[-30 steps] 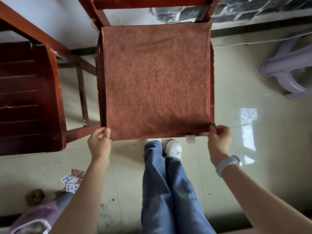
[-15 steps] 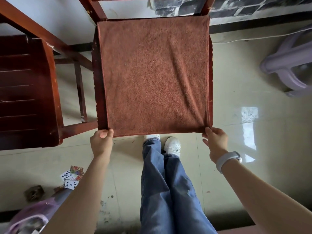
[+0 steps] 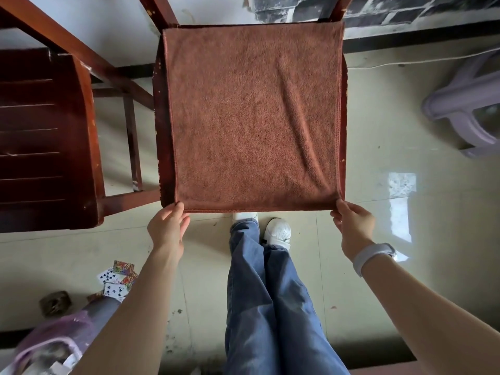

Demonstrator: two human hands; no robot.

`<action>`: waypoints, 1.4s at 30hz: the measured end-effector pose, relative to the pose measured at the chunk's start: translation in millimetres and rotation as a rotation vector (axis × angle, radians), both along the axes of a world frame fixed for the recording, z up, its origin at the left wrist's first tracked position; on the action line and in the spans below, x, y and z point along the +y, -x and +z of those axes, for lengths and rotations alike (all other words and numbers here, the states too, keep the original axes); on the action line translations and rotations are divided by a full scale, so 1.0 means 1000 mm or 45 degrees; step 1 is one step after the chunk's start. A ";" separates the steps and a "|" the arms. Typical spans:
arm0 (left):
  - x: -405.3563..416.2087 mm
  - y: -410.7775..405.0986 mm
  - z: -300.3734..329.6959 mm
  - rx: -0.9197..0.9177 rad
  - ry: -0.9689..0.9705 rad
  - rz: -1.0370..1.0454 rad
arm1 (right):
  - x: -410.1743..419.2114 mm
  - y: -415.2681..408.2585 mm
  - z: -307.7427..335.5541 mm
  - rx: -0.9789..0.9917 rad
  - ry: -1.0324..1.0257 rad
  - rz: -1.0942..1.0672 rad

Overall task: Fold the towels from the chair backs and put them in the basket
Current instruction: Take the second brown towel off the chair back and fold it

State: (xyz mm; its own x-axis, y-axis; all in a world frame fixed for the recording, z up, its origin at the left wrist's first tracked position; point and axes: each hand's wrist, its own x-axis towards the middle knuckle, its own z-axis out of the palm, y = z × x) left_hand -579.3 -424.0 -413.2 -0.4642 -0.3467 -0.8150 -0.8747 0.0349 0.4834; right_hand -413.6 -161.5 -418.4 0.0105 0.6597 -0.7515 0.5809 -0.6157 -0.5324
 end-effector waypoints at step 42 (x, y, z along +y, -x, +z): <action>0.067 0.157 0.301 0.505 -0.597 -0.109 | 0.108 0.133 0.302 0.195 -1.496 1.222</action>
